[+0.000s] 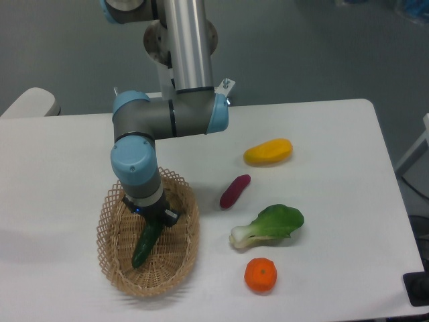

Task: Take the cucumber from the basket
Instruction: 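Lower the gripper onto the cucumber and close it around the cucumber, then lift the held cucumber out of the basket toward the bok choy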

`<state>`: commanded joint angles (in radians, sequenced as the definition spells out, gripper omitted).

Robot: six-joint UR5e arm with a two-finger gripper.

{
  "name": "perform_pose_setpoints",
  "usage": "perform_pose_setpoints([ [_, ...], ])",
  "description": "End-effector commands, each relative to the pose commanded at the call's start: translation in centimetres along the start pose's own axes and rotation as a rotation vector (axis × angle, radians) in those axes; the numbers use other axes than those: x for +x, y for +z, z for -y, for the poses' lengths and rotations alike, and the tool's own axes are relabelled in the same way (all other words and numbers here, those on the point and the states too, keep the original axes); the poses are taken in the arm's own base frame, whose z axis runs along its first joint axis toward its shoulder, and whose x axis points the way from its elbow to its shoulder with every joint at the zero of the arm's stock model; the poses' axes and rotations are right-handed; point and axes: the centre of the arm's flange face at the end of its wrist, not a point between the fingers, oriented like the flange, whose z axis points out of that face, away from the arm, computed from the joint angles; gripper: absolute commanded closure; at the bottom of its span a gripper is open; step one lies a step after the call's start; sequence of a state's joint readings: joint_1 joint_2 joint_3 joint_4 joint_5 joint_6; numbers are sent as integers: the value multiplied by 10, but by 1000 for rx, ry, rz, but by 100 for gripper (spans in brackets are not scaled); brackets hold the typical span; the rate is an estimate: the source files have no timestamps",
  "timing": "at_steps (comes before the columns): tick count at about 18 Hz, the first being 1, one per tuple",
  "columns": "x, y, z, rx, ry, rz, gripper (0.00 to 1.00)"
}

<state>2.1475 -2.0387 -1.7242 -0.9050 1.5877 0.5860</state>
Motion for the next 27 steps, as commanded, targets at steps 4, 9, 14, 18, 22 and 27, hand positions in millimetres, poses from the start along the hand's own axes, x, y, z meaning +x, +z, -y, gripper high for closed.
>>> perform_pose_setpoints([
  [4,-14,-39,9,49,88,37,71],
  [9,-88,-95,-2,87,104,82,71],
  [14,-180,-126,-44,60,191,90,71],
  [18,-245,-137,-91,48,251,110,71],
  [22,-290,-138,-132,26,331,93,71],
  [27,-314,-130,-159,22,406,80,71],
])
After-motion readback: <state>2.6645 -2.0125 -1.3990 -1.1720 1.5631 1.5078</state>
